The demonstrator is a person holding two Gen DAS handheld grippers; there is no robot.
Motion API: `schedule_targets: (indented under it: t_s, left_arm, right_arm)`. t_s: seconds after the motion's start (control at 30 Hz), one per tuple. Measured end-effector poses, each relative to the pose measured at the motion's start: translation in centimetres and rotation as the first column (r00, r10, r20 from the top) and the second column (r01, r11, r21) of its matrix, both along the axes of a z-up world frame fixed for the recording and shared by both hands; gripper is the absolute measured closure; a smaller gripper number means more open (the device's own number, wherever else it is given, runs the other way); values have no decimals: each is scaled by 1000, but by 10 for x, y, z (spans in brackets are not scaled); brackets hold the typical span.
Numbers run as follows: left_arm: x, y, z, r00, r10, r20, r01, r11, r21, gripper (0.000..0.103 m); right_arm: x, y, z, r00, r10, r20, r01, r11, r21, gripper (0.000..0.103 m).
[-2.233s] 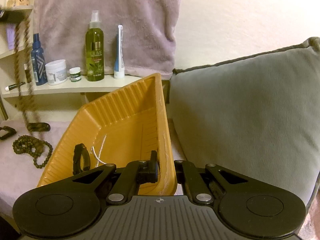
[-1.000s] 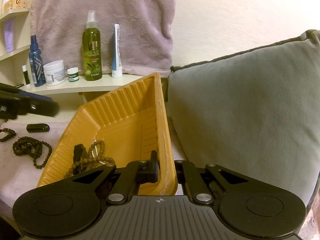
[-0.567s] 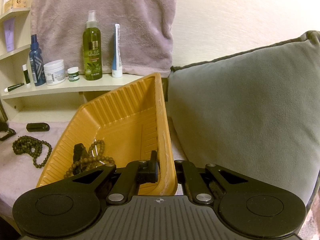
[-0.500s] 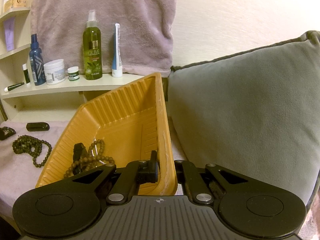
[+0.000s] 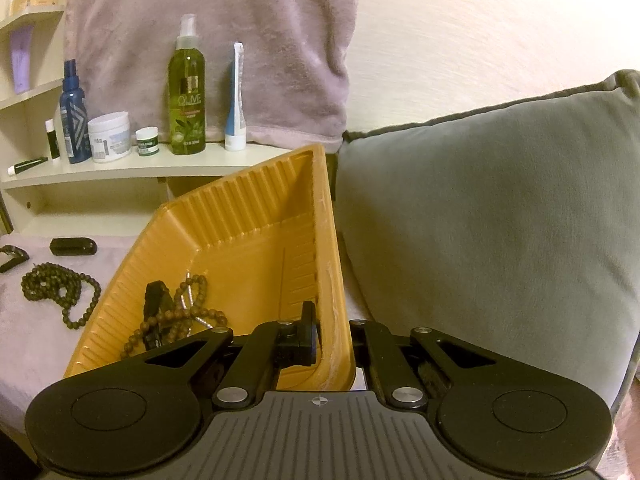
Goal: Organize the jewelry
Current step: 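Grasp the black band bracelet on the towel with the left tool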
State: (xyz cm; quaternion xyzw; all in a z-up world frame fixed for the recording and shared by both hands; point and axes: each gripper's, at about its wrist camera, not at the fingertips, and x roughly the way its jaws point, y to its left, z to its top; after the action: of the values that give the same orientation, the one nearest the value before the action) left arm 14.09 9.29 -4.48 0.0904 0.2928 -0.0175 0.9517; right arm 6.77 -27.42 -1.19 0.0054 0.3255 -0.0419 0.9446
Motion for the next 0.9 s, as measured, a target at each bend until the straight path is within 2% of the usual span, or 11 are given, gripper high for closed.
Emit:
schedule_targets:
  t_s: [0.2, 0.33, 0.53, 0.67, 0.73, 0.8, 0.9]
  left_arm:
    - [26, 5, -4, 999, 23, 31, -25, 997, 74, 26]
    - [43, -2, -12, 999, 8, 41, -12, 995, 101, 23]
    - [69, -10, -31, 999, -33, 0, 33, 990, 138, 23]
    - [82, -10, -38, 998, -63, -32, 68, 983, 170, 25]
    - [89, -8, -41, 996, -69, -60, 79, 979, 186, 31]
    - [93, -6, -44, 994, -70, -87, 86, 977, 195, 41]
    - [95, -3, -45, 992, -71, -104, 90, 976, 199, 45]
  right_arm:
    - [-1, -1, 0, 1000, 1, -4, -1, 1000, -9, 99]
    - [1, -2, -1, 1000, 0, -13, 0, 1000, -11, 99]
    - [4, -5, -3, 1000, -1, -26, 1, 1000, -14, 99]
    - [5, -6, -4, 1000, -6, -31, 5, 1000, -16, 99]
    - [5, -6, -4, 999, -7, -33, 7, 1000, -15, 99]
    - [5, -6, -4, 999, -7, -34, 7, 1000, -16, 99]
    - [5, -6, -4, 999, -8, -35, 7, 1000, -18, 98]
